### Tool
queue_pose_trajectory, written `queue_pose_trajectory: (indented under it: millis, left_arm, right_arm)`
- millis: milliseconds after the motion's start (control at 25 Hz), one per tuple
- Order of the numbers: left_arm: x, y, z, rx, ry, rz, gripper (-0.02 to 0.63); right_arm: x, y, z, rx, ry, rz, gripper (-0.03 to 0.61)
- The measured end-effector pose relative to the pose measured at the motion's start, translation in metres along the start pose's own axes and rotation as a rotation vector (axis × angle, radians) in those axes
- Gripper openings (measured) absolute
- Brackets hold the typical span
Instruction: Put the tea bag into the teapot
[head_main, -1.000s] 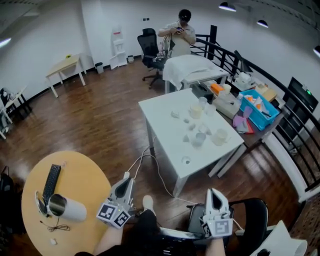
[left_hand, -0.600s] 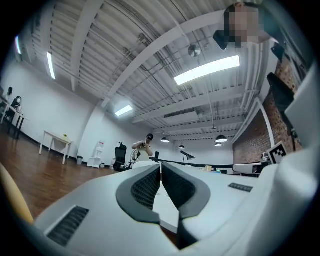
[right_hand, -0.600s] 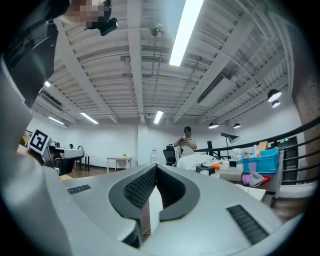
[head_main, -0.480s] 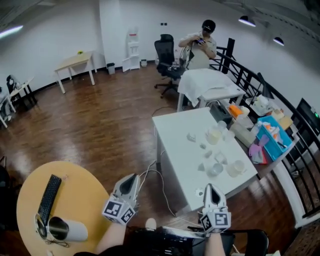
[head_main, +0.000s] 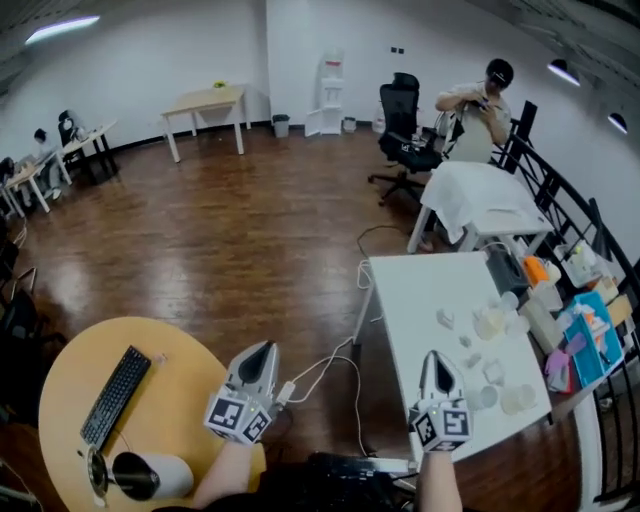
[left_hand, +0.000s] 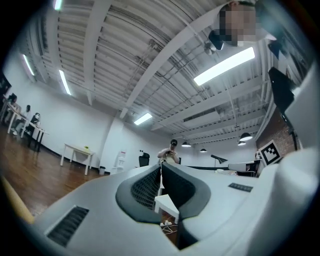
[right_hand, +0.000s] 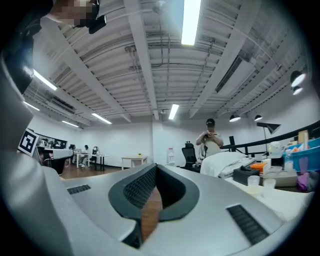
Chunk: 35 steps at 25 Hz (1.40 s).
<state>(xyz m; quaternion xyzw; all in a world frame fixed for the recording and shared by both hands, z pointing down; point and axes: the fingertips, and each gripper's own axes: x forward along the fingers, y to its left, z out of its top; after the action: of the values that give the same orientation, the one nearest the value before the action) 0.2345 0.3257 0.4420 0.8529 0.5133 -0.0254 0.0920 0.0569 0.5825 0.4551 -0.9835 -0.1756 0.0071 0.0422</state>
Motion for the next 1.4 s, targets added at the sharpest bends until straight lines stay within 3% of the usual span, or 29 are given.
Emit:
queue_pose_trajectory:
  millis: [440, 800, 1000, 1400]
  left_arm:
    - [-0.084, 0.134, 0.039, 0.048, -0.072, 0.45, 0.004]
    - [-0.166, 0.189, 0.069, 0.12, -0.122, 0.875, 0.005]
    - [-0.216, 0.191, 0.067, 0.121, -0.153, 1.09, 0.004]
    - [-0.289, 0.153, 0.064, 0.111, -0.14, 1.42, 0.004]
  right_arm:
    - [0.168, 0.169, 0.006, -0.027, -0.013, 0.487, 0.011]
    - [0.267, 0.326, -0.008, 0.024, 0.018, 0.929, 0.011]
    - [0.276, 0.397, -0.029, 0.019, 0.053, 1.15, 0.011]
    - [0.253, 0.517, -0.06, 0.059, 0.158, 1.455, 0.011]
